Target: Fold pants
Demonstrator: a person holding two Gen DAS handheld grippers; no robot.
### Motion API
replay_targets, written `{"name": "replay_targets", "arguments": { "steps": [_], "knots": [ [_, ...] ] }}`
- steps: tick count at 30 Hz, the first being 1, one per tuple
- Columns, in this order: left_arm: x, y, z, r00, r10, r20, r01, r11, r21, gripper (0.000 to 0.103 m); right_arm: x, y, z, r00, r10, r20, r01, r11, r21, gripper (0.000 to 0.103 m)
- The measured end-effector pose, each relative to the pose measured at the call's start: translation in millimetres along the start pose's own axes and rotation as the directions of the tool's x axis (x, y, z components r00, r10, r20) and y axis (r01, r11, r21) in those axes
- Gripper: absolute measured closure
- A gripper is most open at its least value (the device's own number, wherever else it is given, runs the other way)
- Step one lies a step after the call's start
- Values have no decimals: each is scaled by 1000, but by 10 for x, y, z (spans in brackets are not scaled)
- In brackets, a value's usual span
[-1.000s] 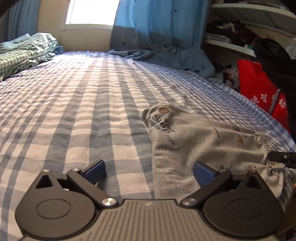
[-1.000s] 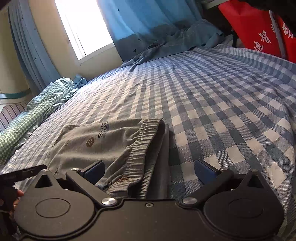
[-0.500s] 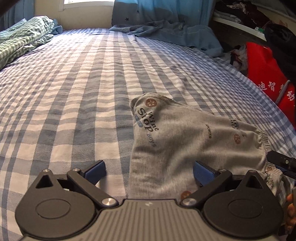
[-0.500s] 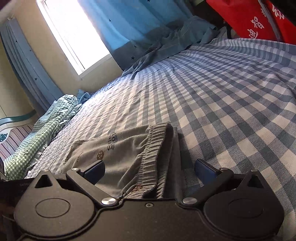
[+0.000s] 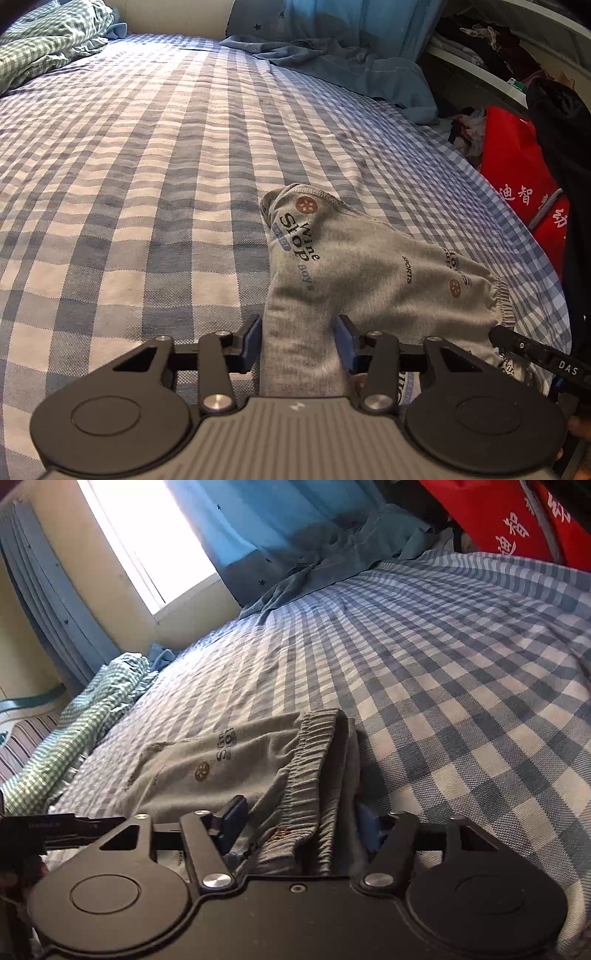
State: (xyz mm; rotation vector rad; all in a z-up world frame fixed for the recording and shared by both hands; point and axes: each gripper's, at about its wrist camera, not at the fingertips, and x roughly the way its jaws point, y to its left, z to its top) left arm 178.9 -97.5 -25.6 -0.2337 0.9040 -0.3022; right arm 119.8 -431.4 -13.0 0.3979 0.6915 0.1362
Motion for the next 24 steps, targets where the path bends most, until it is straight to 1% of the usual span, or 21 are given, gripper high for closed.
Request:
{"name": "replay_targets", "arguments": {
  "steps": [1,2,3,4,6,9,12,14,17,19,21,24],
  "knots": [
    [-9,-17,-6,1000,4,4,-4,1000,5,66,-6,26,-17,1000,-19,3,19,1000,-19,54],
    [-18,-36,-11,1000,12,10,-12,1000,10,67,-12,35,-29,1000,-16,5,16,1000,-24,60],
    [-27,-54,-15,1000,19,15,-19,1000,17,72,-21,38,-37,1000,-10,8,11,1000,-15,64],
    [-31,-75,-18,999,25,20,-26,999,23,77,-27,35,-42,1000,-8,12,8,1000,-5,66],
    [-59,-103,-23,999,35,35,-37,999,33,82,-38,42,-43,1000,-1,20,1,1000,6,77],
    [-111,-163,-38,997,39,67,-44,997,65,87,-77,50,-31,999,2,36,-3,999,34,85],
    [-156,-219,-12,996,38,81,-45,995,93,89,-131,61,23,998,26,54,-30,997,74,86],
    [-198,-192,61,998,1,71,-5,998,64,89,-159,85,77,997,44,63,-50,994,93,87],
    [-254,-96,225,996,-73,49,73,997,-4,89,-203,168,200,994,87,72,-95,990,109,87],
    [-289,-70,338,994,-95,45,96,995,-17,89,-207,267,293,991,113,72,-120,987,104,87],
    [-338,-68,433,994,-97,54,97,995,-5,89,-183,384,391,988,137,66,-143,986,91,87],
    [-451,-48,559,993,-77,84,75,997,30,89,-102,616,538,985,166,49,-169,985,48,87]
  ]
}}
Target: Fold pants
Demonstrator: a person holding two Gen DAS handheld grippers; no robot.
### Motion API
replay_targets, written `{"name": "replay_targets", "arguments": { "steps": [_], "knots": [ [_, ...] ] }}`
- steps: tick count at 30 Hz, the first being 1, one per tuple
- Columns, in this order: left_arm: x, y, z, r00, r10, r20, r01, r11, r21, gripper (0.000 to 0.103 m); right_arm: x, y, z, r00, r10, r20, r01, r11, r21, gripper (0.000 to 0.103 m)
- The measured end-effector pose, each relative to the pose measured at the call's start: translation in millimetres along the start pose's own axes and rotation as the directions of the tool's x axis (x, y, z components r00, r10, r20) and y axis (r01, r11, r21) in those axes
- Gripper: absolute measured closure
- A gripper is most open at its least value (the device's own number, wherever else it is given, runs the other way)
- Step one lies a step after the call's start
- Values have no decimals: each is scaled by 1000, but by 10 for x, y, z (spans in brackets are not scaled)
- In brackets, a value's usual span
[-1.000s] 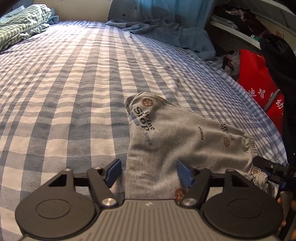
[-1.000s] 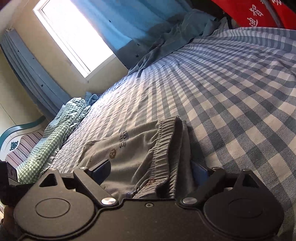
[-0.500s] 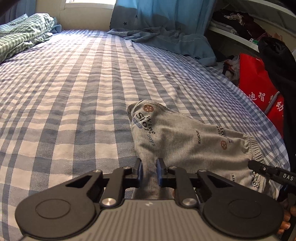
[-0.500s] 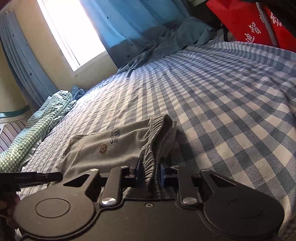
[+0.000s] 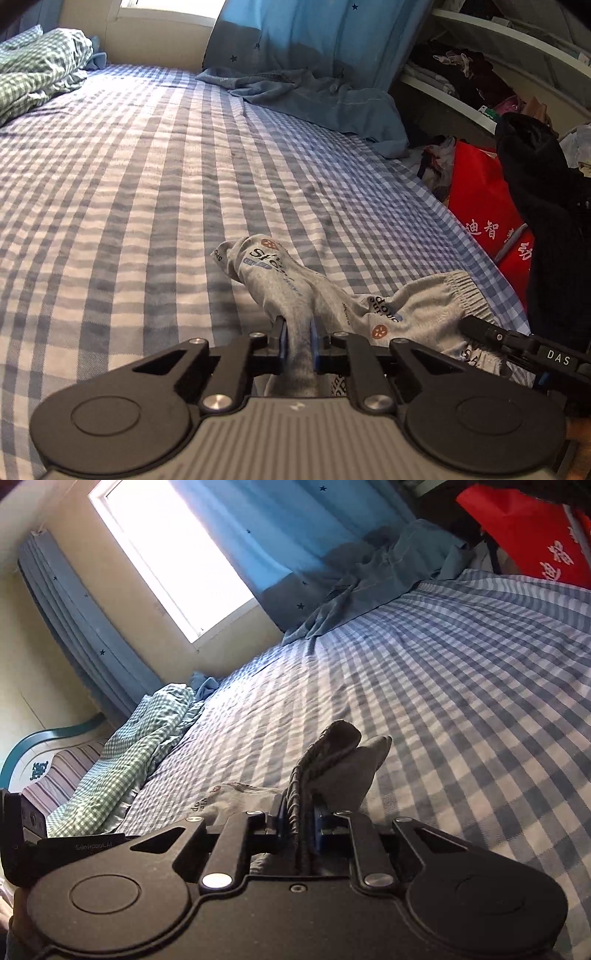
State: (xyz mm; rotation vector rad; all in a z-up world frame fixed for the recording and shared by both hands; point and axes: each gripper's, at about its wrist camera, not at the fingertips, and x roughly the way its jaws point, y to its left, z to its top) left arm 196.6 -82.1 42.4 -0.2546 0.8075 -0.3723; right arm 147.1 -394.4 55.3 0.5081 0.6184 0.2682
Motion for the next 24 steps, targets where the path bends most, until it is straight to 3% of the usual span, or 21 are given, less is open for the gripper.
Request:
{"name": "replay_targets", "arguments": {
  "steps": [7,13,18,24],
  "knots": [
    [-331,410,310,994,78,80,-77,997,-15,89,484,651,258,997,72,-33,-75,991,-107,87],
    [-640,1054,500,975,181,129,-167,980,-110,90,1169,1279,389,983,167,-72,-177,972,-158,88],
    [-742,1566,504,951,279,134,-255,952,-168,89,1814,1725,250,968,207,-144,-232,955,-185,88],
    [-751,2024,214,942,320,97,-291,928,-233,89,2248,1859,-106,954,193,-231,-239,952,-191,88]
  ]
}}
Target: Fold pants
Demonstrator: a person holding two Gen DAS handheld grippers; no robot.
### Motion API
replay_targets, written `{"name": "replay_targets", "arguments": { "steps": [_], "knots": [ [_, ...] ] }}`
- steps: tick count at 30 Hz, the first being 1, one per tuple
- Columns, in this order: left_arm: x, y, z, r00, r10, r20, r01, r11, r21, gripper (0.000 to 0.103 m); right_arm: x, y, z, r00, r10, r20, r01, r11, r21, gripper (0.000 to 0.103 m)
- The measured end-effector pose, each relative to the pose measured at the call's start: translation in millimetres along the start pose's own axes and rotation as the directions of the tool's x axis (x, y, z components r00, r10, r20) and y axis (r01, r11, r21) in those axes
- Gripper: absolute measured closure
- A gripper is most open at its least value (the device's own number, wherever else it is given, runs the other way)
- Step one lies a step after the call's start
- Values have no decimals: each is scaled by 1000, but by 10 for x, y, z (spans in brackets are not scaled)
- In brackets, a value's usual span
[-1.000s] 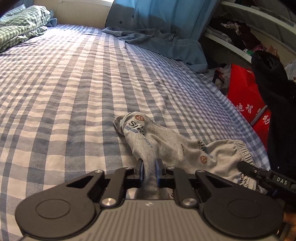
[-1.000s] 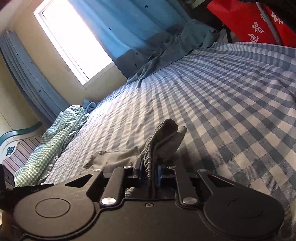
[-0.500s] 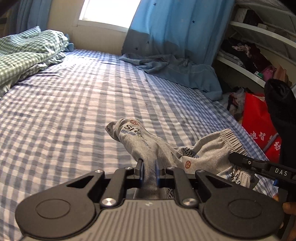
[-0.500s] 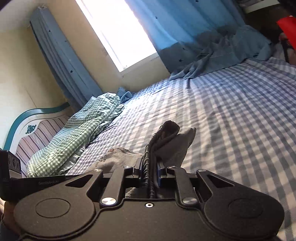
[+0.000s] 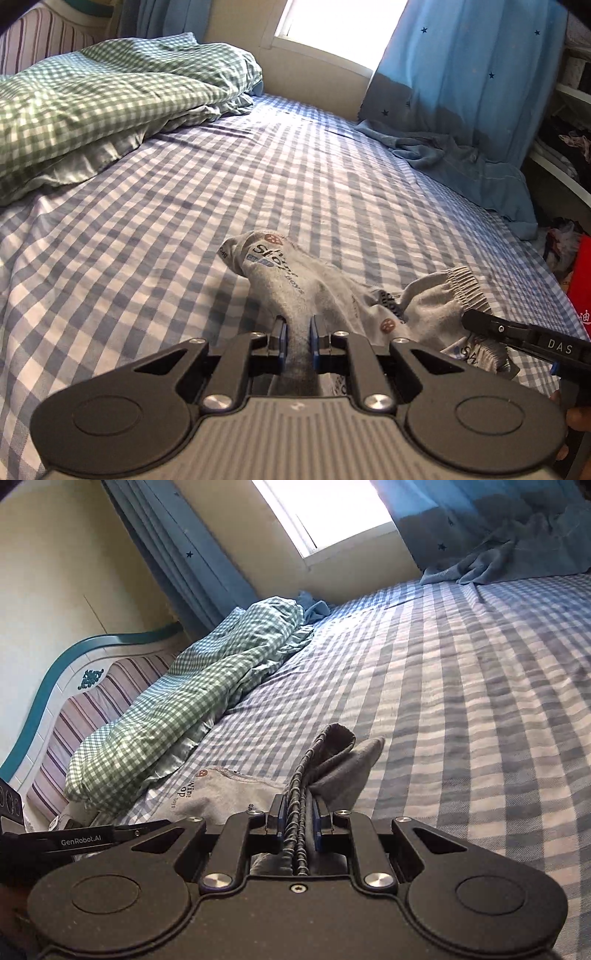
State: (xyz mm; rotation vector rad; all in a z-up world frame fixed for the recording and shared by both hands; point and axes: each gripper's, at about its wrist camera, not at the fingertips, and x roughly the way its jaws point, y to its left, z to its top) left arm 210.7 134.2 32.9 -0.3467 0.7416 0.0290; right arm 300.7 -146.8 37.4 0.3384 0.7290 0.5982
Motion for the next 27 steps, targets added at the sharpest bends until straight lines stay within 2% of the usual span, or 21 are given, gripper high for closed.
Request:
{"name": "replay_targets", "arguments": {
  "steps": [7,9,11,12,13,15,16,18,19,21,22,25,27],
  "knots": [
    [-41,197,-214,1000,1,-7,-1,1000,-31,89,-74,-111,-81,999,-54,1,54,998,12,87],
    [-47,201,-231,1000,11,-15,-11,1000,-24,87,-110,-142,-94,998,-69,-2,69,998,10,84],
    [-80,195,-253,999,42,-15,-43,999,-17,80,-146,-159,-108,996,-90,7,90,996,13,76],
    [-100,204,-264,998,56,-15,-57,998,-16,70,-169,-168,-116,994,-106,10,106,994,14,70],
    [-131,205,-275,998,62,-15,-62,998,-19,54,-193,-173,-127,994,-110,12,110,994,11,68],
    [-220,213,-308,998,70,-8,-70,997,-33,34,-252,-164,-150,993,-116,18,116,993,2,59],
    [-271,207,-327,997,78,-1,-78,996,-37,30,-289,-147,-165,992,-121,22,121,993,-4,55],
    [-383,183,-362,995,94,16,-93,995,-27,23,-393,-93,-197,991,-124,39,125,992,-21,39],
    [-449,162,-385,994,105,27,-104,994,-19,16,-449,-49,-213,991,-121,50,123,992,-34,37],
    [-590,123,-444,989,132,62,-132,991,-11,7,-572,53,-257,990,-117,74,123,990,-71,24],
    [-652,105,-479,986,145,81,-144,989,-8,3,-636,98,-284,989,-116,88,124,988,-91,21],
    [-840,43,-598,975,180,128,-182,983,5,0,-833,245,-367,985,-112,128,132,979,-157,13],
    [-958,-2,-685,971,191,146,-196,980,18,0,-961,310,-438,982,-109,152,136,974,-179,4]
  ]
}}
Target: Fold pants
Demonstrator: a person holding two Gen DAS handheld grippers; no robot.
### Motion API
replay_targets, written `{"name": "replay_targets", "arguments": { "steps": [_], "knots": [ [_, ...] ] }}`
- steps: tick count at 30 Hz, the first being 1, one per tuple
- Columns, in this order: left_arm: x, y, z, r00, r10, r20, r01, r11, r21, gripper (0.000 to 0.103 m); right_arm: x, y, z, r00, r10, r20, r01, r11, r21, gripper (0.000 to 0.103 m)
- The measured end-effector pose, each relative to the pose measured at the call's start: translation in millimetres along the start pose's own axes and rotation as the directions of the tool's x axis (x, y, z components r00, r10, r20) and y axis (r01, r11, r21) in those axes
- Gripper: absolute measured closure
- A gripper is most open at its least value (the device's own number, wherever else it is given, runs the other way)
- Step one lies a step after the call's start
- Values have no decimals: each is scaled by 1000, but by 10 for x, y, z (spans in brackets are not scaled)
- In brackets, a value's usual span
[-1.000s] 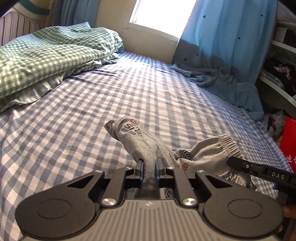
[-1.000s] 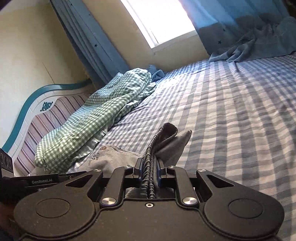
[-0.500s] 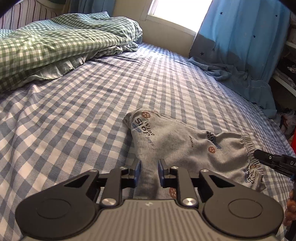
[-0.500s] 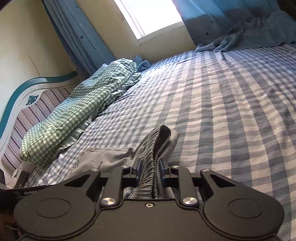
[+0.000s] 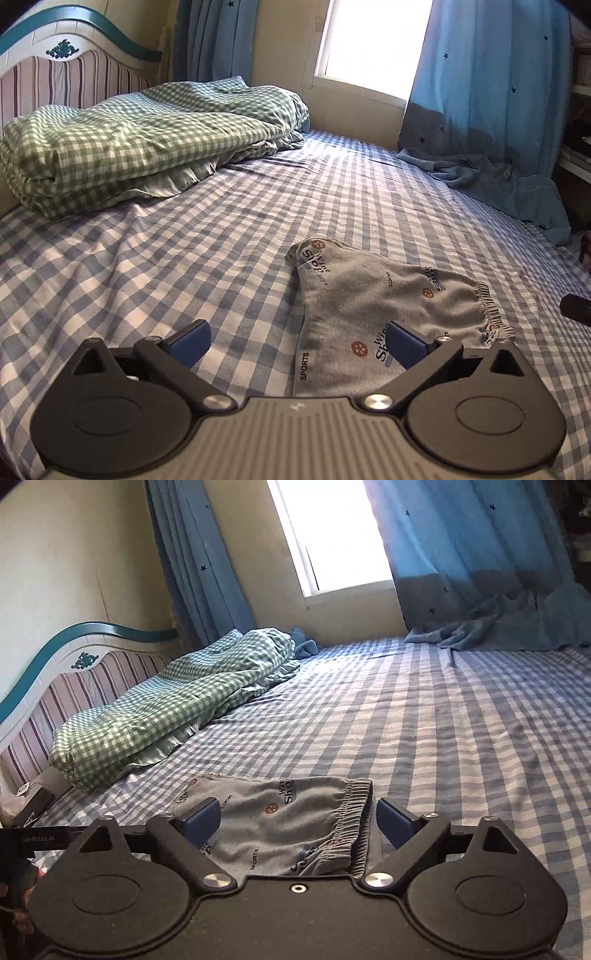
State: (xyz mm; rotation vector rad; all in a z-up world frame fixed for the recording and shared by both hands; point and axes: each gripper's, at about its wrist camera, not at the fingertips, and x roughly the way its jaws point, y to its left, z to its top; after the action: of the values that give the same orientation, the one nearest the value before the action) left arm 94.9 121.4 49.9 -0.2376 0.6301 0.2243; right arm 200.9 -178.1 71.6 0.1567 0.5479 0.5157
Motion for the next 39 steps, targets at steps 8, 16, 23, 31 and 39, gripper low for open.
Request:
{"name": "replay_targets", "arguments": {
  "steps": [8,16,23,31,39],
  "knots": [
    [-498,-53,-494,995,38,95,-38,999,1,0,-555,255,-350,995,-30,94,38,995,-87,1],
    [-725,-132,-999,994,47,94,-52,997,58,0,-914,461,-911,987,-99,130,121,978,-173,1],
    [-807,-204,-1292,994,39,103,-51,992,112,0,-1126,575,-1342,988,-111,107,130,973,-189,1],
    [-825,-192,-1406,995,18,96,-28,994,105,0,-1233,603,-1491,982,-159,105,177,965,-193,1],
    [-805,-170,-1426,996,19,83,-28,994,104,0,-1176,619,-1529,980,-173,97,189,963,-193,1]
  ]
}}
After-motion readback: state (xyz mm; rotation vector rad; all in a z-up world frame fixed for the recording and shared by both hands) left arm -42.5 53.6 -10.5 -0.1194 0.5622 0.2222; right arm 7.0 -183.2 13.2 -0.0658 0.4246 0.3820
